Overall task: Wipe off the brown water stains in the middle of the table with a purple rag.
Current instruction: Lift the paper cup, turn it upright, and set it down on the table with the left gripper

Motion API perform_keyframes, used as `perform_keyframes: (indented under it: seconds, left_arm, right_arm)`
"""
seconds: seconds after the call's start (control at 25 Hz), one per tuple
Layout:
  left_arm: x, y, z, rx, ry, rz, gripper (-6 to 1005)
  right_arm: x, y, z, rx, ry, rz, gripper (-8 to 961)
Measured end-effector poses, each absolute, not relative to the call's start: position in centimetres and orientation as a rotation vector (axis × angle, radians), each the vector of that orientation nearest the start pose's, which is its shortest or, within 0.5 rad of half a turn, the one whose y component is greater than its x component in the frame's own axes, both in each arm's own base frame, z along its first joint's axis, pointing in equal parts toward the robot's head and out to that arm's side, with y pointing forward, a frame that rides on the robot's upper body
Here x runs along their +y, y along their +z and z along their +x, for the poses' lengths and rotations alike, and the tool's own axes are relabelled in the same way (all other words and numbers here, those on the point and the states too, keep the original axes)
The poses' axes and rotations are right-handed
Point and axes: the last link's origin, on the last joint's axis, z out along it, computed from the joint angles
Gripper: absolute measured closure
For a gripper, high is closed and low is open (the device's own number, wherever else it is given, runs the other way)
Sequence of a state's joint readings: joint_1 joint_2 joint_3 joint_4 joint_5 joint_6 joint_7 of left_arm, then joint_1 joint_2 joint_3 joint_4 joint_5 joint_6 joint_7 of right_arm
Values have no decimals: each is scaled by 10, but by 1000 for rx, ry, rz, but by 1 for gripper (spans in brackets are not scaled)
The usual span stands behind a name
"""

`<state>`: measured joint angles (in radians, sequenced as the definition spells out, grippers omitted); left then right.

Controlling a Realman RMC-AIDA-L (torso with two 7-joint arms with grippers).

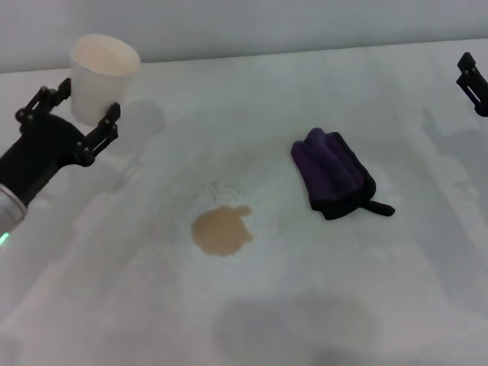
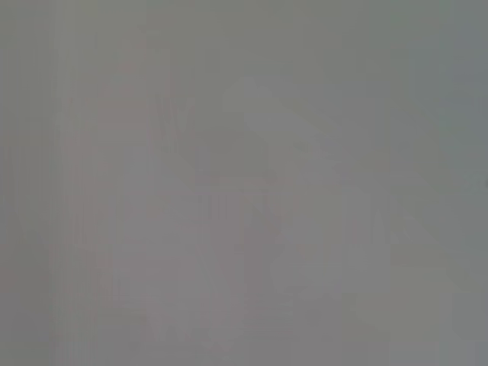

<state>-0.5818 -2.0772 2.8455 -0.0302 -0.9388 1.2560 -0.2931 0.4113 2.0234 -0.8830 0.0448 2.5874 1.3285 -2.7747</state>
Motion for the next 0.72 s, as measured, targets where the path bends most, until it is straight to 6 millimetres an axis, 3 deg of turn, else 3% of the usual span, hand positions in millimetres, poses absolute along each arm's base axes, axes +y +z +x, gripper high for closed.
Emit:
perform_keyframes:
  seconds: [0.36, 0.72]
  left_arm:
    - [326, -67, -298, -581, -744, -1940, 245]
    - [318, -85, -316, -736, -606, -1950, 245]
  right_arm:
    - [310, 36, 365, 570, 761, -1516, 86]
    - [313, 35, 363, 567, 763, -1520, 86]
